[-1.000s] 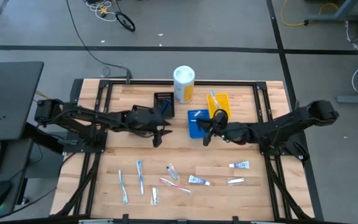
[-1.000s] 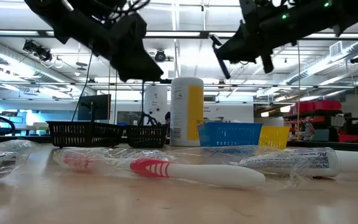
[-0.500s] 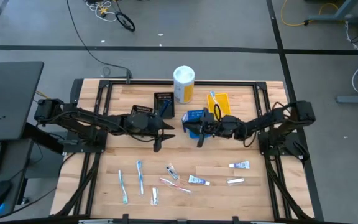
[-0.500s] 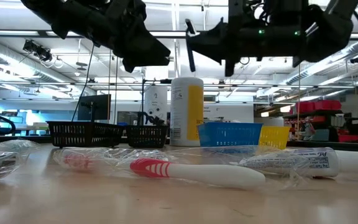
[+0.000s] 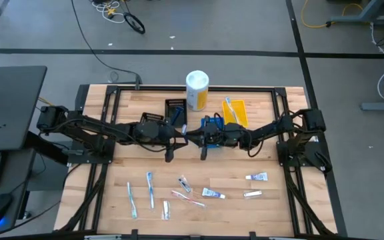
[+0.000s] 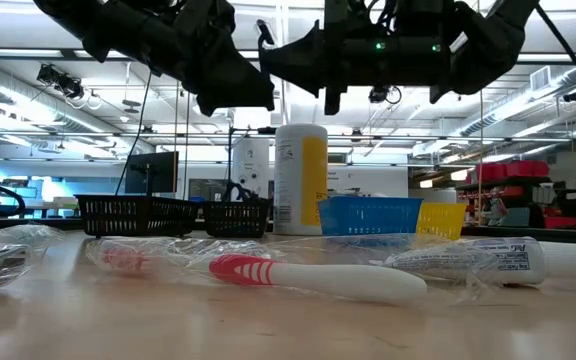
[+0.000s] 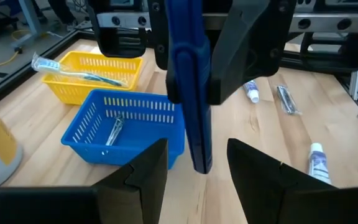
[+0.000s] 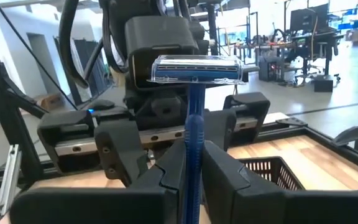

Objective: Pick & Place Travel size toiletries
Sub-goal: Put the blue razor into the right black bin

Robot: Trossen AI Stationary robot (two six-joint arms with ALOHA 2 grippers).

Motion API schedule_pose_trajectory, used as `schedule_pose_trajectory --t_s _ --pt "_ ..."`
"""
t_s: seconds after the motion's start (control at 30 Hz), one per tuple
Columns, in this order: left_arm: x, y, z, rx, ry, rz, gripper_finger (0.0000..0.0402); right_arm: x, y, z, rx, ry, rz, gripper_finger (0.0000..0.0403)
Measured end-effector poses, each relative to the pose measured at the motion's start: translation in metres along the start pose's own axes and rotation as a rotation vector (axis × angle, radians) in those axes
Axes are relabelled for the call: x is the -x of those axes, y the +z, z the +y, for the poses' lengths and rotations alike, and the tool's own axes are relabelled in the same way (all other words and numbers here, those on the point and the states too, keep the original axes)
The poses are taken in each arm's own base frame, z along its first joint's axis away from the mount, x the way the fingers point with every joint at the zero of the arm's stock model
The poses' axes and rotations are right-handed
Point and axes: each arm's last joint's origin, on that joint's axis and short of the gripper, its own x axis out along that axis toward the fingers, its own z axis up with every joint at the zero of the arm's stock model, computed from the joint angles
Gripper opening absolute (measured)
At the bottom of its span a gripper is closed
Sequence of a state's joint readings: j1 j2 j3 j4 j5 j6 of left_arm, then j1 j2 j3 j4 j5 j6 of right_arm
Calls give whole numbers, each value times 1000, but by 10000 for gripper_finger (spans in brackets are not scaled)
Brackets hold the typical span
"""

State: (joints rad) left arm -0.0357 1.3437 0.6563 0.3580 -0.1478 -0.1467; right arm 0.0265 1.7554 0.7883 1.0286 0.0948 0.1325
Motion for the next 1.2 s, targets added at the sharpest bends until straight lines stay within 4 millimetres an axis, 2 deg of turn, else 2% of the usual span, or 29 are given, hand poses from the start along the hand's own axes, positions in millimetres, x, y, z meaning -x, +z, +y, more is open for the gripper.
schedule_pose_trajectory --t_s 0.47,0.57,0.9,1.0,1.2 --pt "0 8 1 -38 52 -90 172 0 0 0 -21 -11 -5 46" --pt "0 8 1 -39 52 -87 155 0 1 0 -21 -15 -9 46" --pt "0 8 1 -34 55 -86 56 0 1 0 -16 -18 -9 46" --pt "0 8 2 -28 66 -87 49 0 1 -1 -17 -36 -9 46" --pt "0 4 3 -3 91 -48 61 0 -4 -5 -37 -62 44 55"
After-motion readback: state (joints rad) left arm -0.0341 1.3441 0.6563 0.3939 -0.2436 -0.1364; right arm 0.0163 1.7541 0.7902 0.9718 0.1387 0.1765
